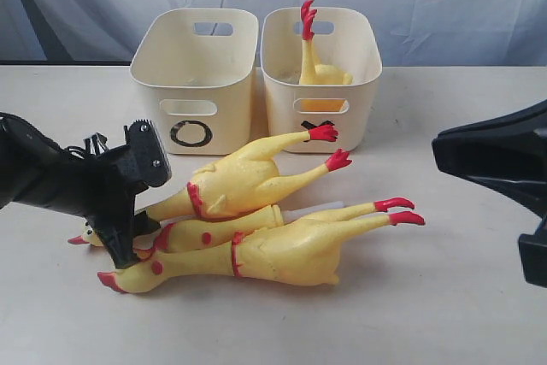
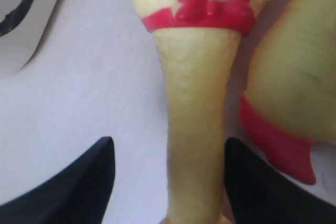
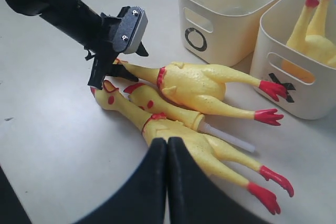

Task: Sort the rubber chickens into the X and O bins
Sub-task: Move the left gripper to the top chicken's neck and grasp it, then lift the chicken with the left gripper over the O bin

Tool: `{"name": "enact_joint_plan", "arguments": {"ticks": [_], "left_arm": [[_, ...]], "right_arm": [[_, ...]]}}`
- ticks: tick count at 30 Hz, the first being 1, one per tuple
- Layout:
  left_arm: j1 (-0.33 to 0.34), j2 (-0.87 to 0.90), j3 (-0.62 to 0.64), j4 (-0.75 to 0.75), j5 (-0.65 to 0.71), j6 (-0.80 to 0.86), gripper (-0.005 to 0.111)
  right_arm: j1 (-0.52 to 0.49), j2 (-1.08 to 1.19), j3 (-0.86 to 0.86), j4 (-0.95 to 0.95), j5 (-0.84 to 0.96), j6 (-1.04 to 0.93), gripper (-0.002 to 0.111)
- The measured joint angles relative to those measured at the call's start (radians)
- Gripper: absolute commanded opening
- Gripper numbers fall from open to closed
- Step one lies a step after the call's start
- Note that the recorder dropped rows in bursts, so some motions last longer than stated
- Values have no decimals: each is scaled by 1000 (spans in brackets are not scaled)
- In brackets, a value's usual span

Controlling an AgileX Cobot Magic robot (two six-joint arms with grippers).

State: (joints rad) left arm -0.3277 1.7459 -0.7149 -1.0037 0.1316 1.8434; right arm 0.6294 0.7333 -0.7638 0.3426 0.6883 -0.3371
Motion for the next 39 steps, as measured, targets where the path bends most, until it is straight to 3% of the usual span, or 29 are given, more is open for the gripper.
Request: {"name": "enact_joint_plan", "arguments": {"ticks": [4,12,27,39], "left_arm": [[0,13,0,8,0,0,47],[0,17,0,14,0,0,0],[0,15,0,148,39,-2,0],[0,-114,0,183,96,0,0]], "right_arm": [[0,0,0,0,4,0,-1],[0,0,0,0,3,0,-1],[0,0,0,0,3,0,-1],[0,0,0,0,3,0,-1]]}}
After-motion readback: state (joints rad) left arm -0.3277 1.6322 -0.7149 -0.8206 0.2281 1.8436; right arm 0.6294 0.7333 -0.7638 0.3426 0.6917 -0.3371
